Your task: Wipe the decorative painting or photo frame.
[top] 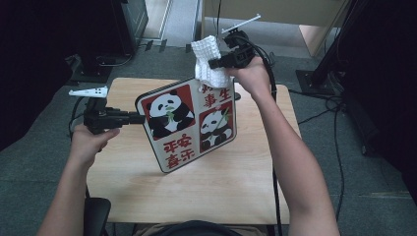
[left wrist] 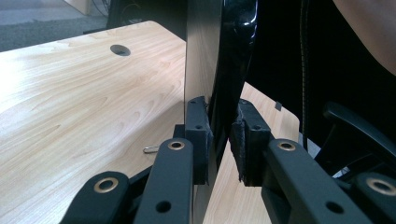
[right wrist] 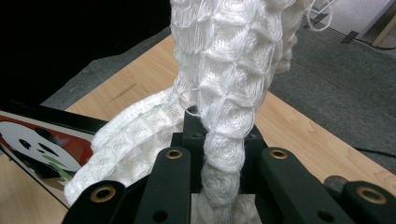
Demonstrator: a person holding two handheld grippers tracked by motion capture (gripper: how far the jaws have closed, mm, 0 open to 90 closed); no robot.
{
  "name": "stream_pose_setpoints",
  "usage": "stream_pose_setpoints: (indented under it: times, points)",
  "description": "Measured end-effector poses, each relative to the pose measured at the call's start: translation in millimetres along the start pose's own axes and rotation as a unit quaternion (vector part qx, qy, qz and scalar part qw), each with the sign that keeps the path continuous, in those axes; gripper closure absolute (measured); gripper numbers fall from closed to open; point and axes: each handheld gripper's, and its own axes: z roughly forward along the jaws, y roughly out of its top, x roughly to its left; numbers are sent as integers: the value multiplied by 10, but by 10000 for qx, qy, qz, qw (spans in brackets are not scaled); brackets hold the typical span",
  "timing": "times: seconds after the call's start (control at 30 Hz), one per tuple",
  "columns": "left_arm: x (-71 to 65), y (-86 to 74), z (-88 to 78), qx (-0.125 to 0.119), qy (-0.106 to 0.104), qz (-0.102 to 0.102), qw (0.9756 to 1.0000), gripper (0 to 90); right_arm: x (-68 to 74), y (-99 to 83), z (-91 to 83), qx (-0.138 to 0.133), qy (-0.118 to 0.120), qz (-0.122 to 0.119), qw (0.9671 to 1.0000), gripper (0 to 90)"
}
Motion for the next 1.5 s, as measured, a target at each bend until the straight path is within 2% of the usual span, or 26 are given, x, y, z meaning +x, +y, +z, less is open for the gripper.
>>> stream_pose_setpoints:
  times: [0.77, 0.9, 1.1, 1.5]
  points:
    - [21, -9, -11, -37, 3, -60, 10000, 779, -321, -94, -205, -66, -422, 130, 9990, 796]
    - [24, -12, -10, -50, -1, -76, 10000, 778, -402, -137, -244, 6, -605, 184, 9980, 797]
    - [30, -13, -8, -71, 14, -85, 9999, 779, -477, -216, -259, -112, -509, 308, 9982, 798]
    - [32, -16, -8, -75, 18, -81, 9999, 779, -557, -317, -254, -31, -564, 337, 9978, 799]
